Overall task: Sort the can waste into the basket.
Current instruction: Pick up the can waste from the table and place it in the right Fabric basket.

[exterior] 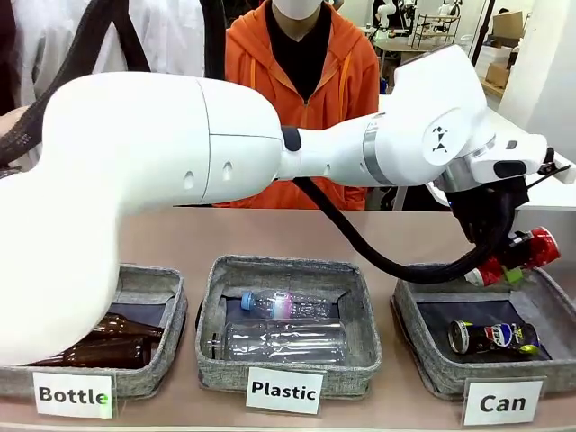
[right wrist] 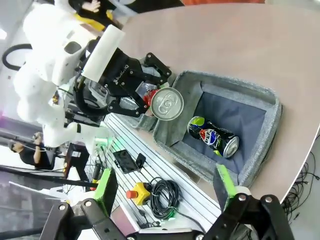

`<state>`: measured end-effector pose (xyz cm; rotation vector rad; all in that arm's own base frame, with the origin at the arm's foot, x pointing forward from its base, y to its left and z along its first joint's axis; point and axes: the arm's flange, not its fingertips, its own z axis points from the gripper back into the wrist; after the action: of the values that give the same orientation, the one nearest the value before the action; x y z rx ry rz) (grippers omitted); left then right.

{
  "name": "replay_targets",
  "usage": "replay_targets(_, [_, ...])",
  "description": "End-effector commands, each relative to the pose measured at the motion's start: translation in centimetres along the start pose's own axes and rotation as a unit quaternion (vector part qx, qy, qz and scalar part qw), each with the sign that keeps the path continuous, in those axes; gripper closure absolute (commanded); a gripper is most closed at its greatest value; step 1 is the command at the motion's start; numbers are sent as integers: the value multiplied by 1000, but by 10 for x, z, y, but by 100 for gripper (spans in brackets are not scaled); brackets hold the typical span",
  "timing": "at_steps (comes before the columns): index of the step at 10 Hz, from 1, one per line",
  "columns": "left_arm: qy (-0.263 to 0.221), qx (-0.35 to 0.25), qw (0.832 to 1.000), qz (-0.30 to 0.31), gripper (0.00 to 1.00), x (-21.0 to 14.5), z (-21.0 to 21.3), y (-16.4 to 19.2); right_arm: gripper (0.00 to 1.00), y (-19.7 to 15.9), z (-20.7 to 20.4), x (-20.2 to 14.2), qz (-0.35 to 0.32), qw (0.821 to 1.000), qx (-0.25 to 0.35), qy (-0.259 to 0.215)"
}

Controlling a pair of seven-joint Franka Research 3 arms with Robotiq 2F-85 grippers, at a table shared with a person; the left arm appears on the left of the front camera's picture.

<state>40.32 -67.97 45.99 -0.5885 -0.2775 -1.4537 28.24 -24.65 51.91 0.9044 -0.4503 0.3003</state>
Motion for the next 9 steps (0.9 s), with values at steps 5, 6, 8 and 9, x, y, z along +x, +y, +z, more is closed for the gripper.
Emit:
replay_targets(5, [2,22,1000,-12,70,-4,2,3,0,-2,-2,-8,-87,995,-43,32])
replay_targets(6, [6,24,1000,-8,70,-5,1,4,0,0,-2,-6,-90,994,-51,29])
replay_targets(8, [20,17,999,-17,12,-5,-2,5,0,0,-1,-7,-93,994,-55,29])
replay_targets(9, [23,15,999,-18,0,-6,-1,5,0,0,-1,-8,-97,993,-57,26])
